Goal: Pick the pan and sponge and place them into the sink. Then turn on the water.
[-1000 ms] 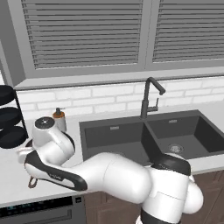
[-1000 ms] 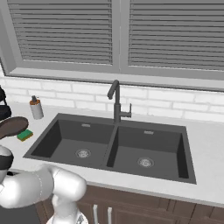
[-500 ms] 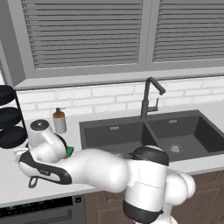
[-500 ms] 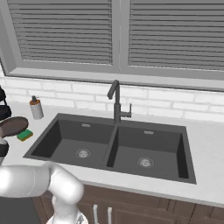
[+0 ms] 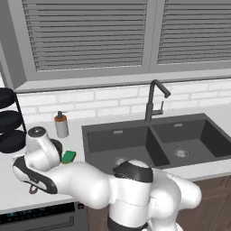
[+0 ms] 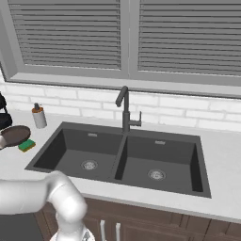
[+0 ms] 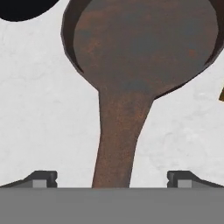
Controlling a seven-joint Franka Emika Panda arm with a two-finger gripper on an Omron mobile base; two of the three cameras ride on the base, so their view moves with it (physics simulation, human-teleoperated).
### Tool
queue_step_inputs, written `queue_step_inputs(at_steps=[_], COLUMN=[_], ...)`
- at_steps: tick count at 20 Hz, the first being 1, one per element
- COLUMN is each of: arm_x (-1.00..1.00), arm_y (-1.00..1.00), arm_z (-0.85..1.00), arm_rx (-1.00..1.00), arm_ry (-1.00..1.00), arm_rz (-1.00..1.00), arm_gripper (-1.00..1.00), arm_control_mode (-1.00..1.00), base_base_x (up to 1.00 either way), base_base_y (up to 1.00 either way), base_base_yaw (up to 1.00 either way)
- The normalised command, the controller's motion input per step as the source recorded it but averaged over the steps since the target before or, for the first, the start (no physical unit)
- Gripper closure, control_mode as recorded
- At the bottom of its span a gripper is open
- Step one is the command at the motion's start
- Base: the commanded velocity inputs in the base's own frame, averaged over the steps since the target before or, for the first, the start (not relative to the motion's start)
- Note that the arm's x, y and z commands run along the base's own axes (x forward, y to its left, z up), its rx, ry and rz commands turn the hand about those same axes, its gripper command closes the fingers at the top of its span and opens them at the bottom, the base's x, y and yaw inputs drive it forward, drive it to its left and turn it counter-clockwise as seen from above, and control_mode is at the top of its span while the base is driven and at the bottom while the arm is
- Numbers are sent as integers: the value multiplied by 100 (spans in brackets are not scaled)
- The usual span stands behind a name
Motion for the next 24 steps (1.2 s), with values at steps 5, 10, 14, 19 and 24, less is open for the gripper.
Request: queue_step_inputs(at_steps=[5, 10, 14, 19, 24], arm_x=[15, 9, 8, 7, 0], arm_y=[18, 3, 8, 33, 7], arm_z=[-42, -40, -46, -55, -35], arm_rx=[0, 0, 0, 0, 0], arm_ry=[1, 1, 1, 0, 0], arm_rz=[-3, -3, -2, -4, -3], arm_gripper=[-100, -100, -100, 100, 100], arm_control_mode=[-100, -100, -100, -100, -100], base_base_x=[0, 0, 0, 0, 0], base_base_y=[0, 0, 0, 0, 0], base_base_yaw=[0, 0, 0, 0, 0])
